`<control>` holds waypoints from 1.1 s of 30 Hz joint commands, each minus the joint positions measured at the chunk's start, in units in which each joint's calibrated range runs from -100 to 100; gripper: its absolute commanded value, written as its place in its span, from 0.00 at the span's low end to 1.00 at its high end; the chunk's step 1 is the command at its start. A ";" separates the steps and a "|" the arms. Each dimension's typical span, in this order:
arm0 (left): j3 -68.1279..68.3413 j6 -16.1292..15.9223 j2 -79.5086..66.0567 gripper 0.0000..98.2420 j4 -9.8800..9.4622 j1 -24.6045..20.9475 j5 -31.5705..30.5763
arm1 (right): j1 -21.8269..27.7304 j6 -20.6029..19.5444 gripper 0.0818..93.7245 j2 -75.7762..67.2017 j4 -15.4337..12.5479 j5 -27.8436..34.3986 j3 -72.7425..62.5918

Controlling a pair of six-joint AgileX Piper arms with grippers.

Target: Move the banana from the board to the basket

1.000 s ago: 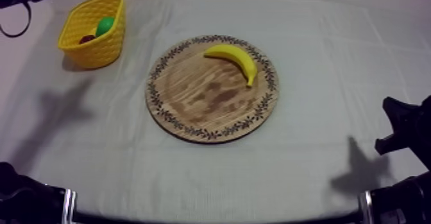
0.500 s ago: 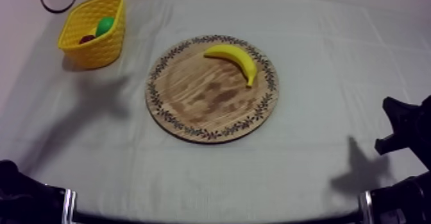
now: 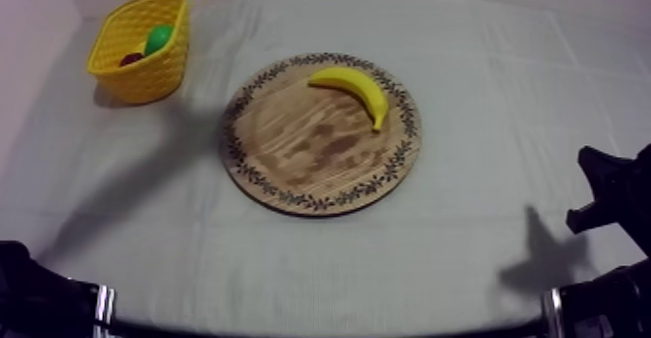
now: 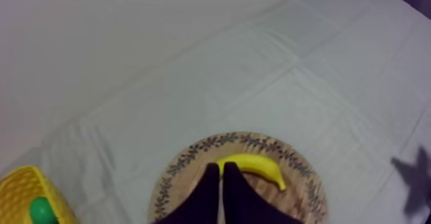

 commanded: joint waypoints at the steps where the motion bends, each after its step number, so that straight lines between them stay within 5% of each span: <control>1: -5.29 3.91 2.83 0.00 -0.12 0.61 4.17 | 0.00 -0.01 0.00 0.00 -0.01 0.02 -0.05; 11: -20.98 18.61 12.44 0.00 0.14 2.28 19.61 | 0.00 -0.01 0.00 0.00 -0.01 0.02 -0.05; 19: -26.20 28.79 16.89 0.00 0.76 2.70 24.50 | 0.00 -0.01 0.00 0.00 -0.01 0.02 -0.05; 27: -26.23 35.01 20.87 0.00 0.71 2.39 24.11 | 0.00 -0.01 0.00 0.00 -0.01 0.02 -0.05; 33: -26.68 35.88 23.34 0.00 0.13 2.11 23.70 | 0.00 -0.01 0.00 0.00 -0.01 0.02 -0.05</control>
